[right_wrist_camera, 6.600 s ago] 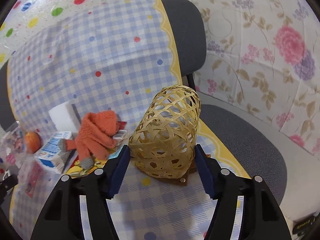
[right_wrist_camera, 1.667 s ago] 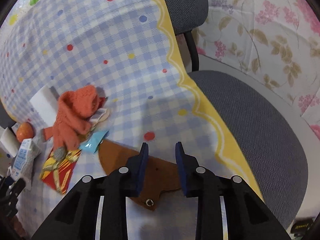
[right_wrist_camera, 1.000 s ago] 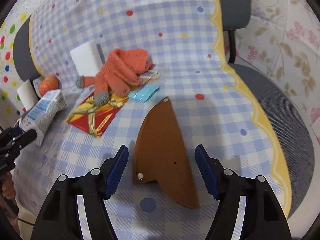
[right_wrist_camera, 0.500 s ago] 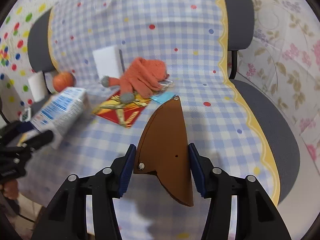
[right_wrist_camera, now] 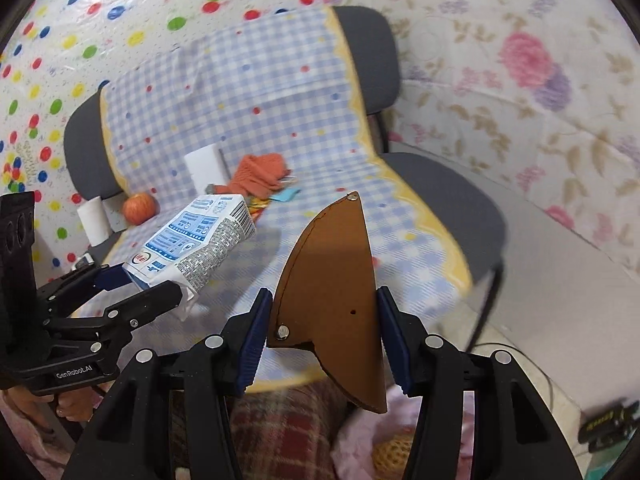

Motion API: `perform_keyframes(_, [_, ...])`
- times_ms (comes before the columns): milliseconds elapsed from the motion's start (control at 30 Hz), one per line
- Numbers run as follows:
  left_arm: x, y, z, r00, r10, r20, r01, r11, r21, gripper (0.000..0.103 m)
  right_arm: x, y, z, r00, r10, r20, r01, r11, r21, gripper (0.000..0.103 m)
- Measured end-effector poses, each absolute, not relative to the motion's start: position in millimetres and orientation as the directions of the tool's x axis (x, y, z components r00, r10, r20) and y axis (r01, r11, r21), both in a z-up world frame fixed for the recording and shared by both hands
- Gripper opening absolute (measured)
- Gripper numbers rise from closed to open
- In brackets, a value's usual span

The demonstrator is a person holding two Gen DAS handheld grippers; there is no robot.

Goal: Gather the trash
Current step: 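Carry the carton and leather piece over the pink bin with both tools, then open both tools to drop the carton and leather piece into the bin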

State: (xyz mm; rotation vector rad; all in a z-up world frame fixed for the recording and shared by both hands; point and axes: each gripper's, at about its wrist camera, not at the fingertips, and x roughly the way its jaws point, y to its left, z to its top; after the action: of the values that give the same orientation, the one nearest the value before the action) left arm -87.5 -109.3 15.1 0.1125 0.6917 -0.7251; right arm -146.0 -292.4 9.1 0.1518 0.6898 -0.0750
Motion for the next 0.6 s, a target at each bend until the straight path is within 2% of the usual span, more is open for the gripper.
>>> perform_keyframes(267, [-130.5,-168.0,6.0,0.410,-0.672,-0.617,0.765,0.622,-0.169,0.067,-225.8,-334.2,12.6,0.747,-0.156,-0.646,0.283,0.954,0.097,0.053])
perform_keyframes(600, [-162.9,-223.7,-9.2,0.302,-0.711,-0.635,0.842,0.511,-0.172,0.068,-274.5,-370.7,5.9,0.748,-0.210,-0.629,0.385,0.910,0.153,0.054])
